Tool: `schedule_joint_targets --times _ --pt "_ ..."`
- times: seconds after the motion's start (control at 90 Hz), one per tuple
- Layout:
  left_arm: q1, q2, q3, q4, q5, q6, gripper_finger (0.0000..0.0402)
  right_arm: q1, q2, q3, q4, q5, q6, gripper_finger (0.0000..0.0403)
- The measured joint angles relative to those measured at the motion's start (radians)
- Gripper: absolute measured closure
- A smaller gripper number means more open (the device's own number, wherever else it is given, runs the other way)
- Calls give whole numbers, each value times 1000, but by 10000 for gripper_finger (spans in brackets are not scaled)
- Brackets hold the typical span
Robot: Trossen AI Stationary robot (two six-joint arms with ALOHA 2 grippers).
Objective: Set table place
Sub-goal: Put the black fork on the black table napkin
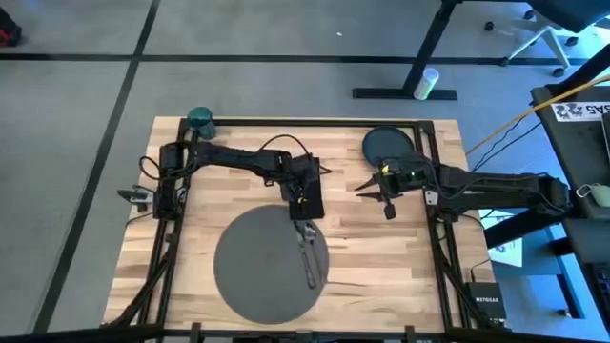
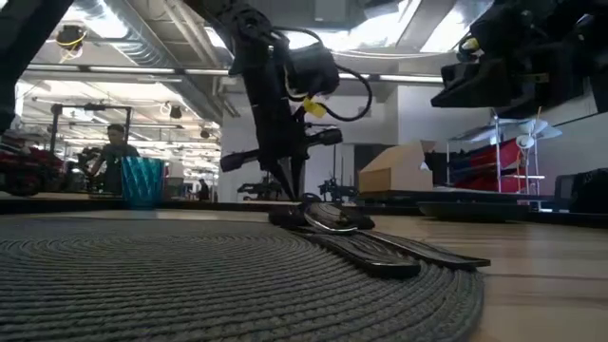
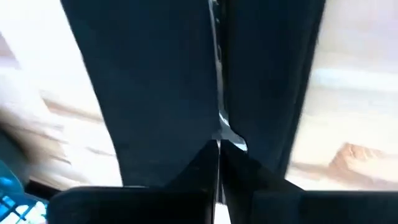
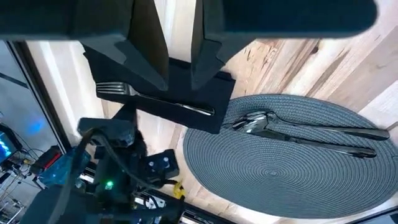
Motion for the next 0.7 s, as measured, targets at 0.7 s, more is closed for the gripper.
schedule_joint_targets --times 0.7 --pt "12 39 0 -63 41 -67 401 0 0 0 -2 0 -1 349"
